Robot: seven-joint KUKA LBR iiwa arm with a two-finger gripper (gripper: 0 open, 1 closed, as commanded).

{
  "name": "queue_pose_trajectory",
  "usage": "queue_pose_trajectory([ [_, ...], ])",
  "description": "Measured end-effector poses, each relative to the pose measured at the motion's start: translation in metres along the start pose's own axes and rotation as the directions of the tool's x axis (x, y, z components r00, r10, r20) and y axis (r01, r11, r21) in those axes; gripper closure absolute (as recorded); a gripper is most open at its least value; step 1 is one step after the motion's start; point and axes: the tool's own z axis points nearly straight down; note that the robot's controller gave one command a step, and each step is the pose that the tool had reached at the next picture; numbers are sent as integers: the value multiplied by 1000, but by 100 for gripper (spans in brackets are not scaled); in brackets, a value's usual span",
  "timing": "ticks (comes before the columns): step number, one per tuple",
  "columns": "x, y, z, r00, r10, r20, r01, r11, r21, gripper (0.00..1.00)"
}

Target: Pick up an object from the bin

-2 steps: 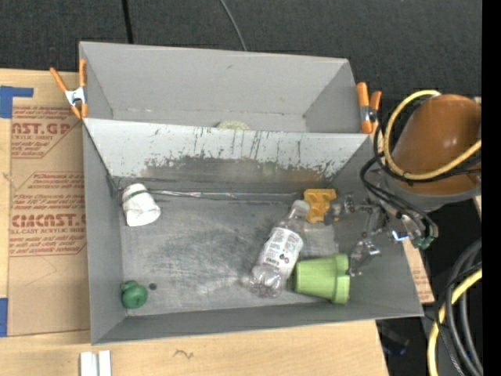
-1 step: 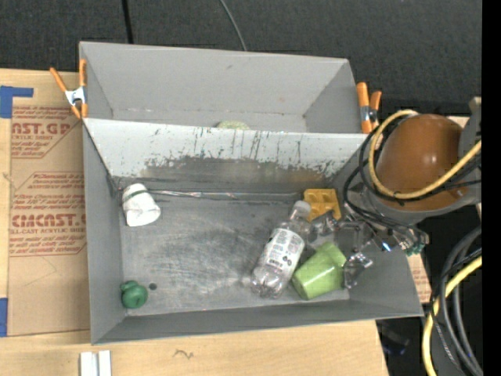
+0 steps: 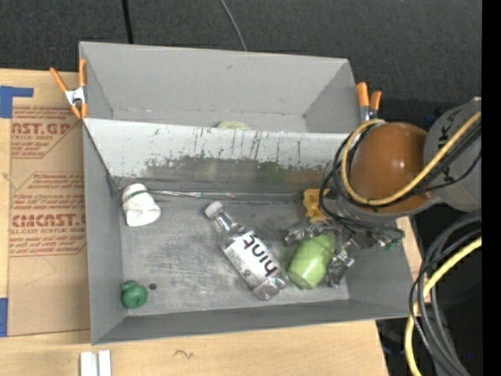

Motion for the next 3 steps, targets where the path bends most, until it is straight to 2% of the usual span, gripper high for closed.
queue_pose_trajectory([
  [1, 0, 0, 0, 1000, 0, 0, 0, 1000, 0, 100],
  [2, 8, 7, -34, 1000, 0, 3, 0, 1000, -1, 100],
  [3, 5, 8, -87, 1000, 2, 4, -2, 1000, 1, 100],
])
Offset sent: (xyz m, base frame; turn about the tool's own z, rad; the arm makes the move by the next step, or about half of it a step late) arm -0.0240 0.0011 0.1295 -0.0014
